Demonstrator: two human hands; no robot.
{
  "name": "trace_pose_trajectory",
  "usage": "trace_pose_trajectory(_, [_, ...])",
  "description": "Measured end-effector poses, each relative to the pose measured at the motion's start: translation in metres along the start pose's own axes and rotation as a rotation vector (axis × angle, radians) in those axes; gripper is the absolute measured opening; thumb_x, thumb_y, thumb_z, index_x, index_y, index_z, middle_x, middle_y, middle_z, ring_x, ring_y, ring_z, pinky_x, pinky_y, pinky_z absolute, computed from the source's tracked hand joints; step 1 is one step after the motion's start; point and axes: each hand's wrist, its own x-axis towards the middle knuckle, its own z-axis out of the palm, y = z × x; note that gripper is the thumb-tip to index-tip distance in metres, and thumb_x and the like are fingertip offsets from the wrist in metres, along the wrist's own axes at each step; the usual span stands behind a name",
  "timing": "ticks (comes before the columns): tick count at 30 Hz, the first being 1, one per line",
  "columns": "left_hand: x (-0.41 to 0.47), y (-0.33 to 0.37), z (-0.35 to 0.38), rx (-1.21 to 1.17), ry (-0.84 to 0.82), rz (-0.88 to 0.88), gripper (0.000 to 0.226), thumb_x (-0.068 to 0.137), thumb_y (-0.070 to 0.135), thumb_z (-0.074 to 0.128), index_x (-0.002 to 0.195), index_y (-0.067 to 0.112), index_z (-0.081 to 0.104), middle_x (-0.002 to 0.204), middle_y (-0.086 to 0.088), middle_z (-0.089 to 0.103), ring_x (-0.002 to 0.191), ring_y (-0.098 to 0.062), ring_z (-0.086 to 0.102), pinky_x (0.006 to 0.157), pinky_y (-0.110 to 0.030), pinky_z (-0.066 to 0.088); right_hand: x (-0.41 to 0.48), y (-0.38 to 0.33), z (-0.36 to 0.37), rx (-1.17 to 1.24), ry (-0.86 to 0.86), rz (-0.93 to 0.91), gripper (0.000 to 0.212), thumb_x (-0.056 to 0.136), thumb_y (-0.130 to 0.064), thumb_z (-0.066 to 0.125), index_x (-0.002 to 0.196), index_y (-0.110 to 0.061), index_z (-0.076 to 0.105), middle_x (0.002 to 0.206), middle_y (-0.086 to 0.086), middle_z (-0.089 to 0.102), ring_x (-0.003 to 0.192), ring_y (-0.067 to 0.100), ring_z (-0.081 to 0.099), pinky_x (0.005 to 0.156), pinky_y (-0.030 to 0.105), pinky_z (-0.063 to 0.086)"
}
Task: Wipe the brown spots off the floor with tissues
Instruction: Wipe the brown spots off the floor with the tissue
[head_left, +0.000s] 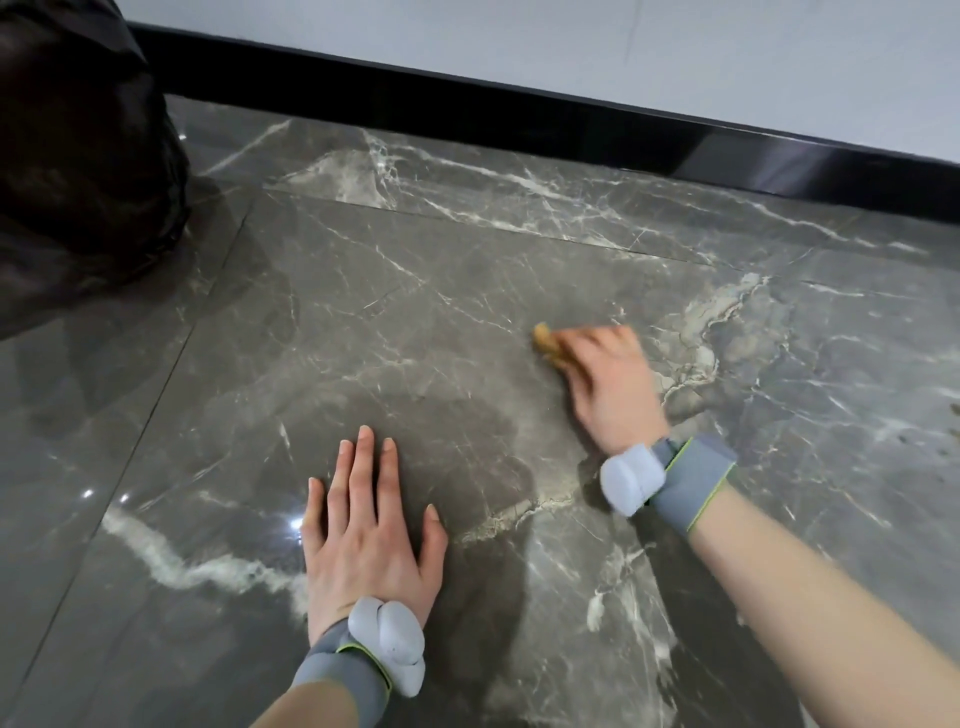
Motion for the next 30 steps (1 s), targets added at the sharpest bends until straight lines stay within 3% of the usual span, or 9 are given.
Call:
trace_pose_trajectory(2, [0.000, 0.000, 0.000, 0.000, -0.001, 0.004, 0.066, 0.084, 0.043, 0.034, 0.138, 0.005, 0.040, 0.149, -0.010, 0.034, 0.138, -0.022, 0.024, 0.114, -0.037, 0.006, -0.007, -0.010, 0.004, 0.055, -0.052, -0.119, 0.024, 0.086, -0.011, 0.047, 0.099, -0.002, 0.066, 0.087, 0.013, 0.066, 0.082, 0.023, 0.045, 0.079, 0.027, 0.033])
trace_pose_trajectory(4, [0.000, -0.001, 0.000, 0.004, -0.003, 0.005, 0.066, 0.084, 0.043, 0.034, 0.138, 0.005, 0.040, 0.149, -0.010, 0.034, 0.138, -0.022, 0.023, 0.114, -0.037, 0.005, -0.006, 0.008, -0.002, 0.025, -0.018, -0.024, 0.027, 0.081, -0.008, 0.048, 0.101, -0.004, 0.066, 0.088, 0.015, 0.066, 0.084, 0.027, 0.047, 0.079, 0.028, 0.033])
trace_pose_trajectory(8, [0.000, 0.000, 0.001, 0.005, -0.001, 0.008, 0.067, 0.084, 0.044, 0.034, 0.138, 0.005, 0.040, 0.149, -0.010, 0.034, 0.138, -0.022, 0.023, 0.114, -0.037, 0.005, 0.000, 0.065, -0.036, -0.052, 0.185, 0.742, 0.034, 0.083, -0.007, 0.045, 0.113, -0.002, 0.060, 0.112, 0.027, 0.054, 0.099, 0.042, 0.053, 0.090, 0.034, 0.035])
trace_pose_trajectory(10, [0.000, 0.000, 0.001, 0.006, 0.002, 0.006, 0.067, 0.084, 0.044, 0.034, 0.139, 0.005, 0.040, 0.149, -0.010, 0.033, 0.138, -0.022, 0.023, 0.114, -0.038, 0.005, 0.003, 0.062, -0.036, -0.056, 0.193, 0.901, 0.033, 0.085, -0.007, 0.048, 0.117, -0.004, 0.057, 0.117, 0.026, 0.049, 0.102, 0.041, 0.052, 0.091, 0.034, 0.033])
trace_pose_trajectory(15, [0.000, 0.000, 0.000, 0.005, -0.001, 0.002, 0.067, 0.084, 0.044, 0.034, 0.138, 0.004, 0.040, 0.149, -0.011, 0.034, 0.138, -0.022, 0.022, 0.113, -0.037, 0.004, -0.015, -0.041, 0.003, 0.144, -0.092, 0.200, 0.028, 0.087, -0.015, 0.051, 0.112, -0.007, 0.061, 0.093, 0.021, 0.051, 0.072, 0.032, 0.055, 0.070, 0.033, 0.042])
trace_pose_trajectory(18, [0.000, -0.001, 0.000, 0.017, -0.014, 0.000, 0.068, 0.083, 0.044, 0.034, 0.138, 0.005, 0.039, 0.149, -0.010, 0.033, 0.138, -0.021, 0.022, 0.114, -0.037, 0.004, -0.023, -0.067, 0.004, 0.191, -0.315, -0.046, 0.028, 0.088, -0.008, 0.047, 0.113, -0.003, 0.058, 0.098, 0.020, 0.049, 0.075, 0.032, 0.053, 0.065, 0.036, 0.047])
trace_pose_trajectory(20, [0.000, -0.001, 0.000, 0.017, -0.007, 0.001, 0.067, 0.084, 0.044, 0.033, 0.139, 0.005, 0.039, 0.149, -0.010, 0.033, 0.138, -0.022, 0.022, 0.114, -0.037, 0.004, -0.019, -0.038, -0.005, 0.087, -0.217, 0.043, 0.030, 0.081, -0.008, 0.047, 0.107, -0.004, 0.060, 0.096, 0.019, 0.047, 0.073, 0.033, 0.053, 0.064, 0.036, 0.048])
trace_pose_trajectory(26, [0.000, 0.000, 0.001, 0.015, -0.011, 0.003, 0.067, 0.085, 0.044, 0.033, 0.139, 0.005, 0.039, 0.149, -0.010, 0.032, 0.138, -0.022, 0.022, 0.114, -0.037, 0.003, -0.002, 0.059, -0.041, -0.234, 0.051, 0.820, 0.027, 0.081, -0.006, 0.046, 0.103, 0.003, 0.058, 0.117, 0.028, 0.040, 0.095, 0.042, 0.050, 0.084, 0.042, 0.043])
trace_pose_trajectory(30, [0.001, -0.001, -0.001, 0.013, -0.023, 0.000, 0.067, 0.085, 0.044, 0.033, 0.139, 0.005, 0.038, 0.150, -0.010, 0.032, 0.139, -0.022, 0.021, 0.114, -0.037, 0.004, -0.010, -0.021, 0.000, -0.080, -0.171, 0.283, 0.047, 0.079, -0.018, 0.034, 0.118, -0.002, 0.056, 0.100, 0.023, 0.053, 0.085, 0.038, 0.054, 0.069, 0.037, 0.047])
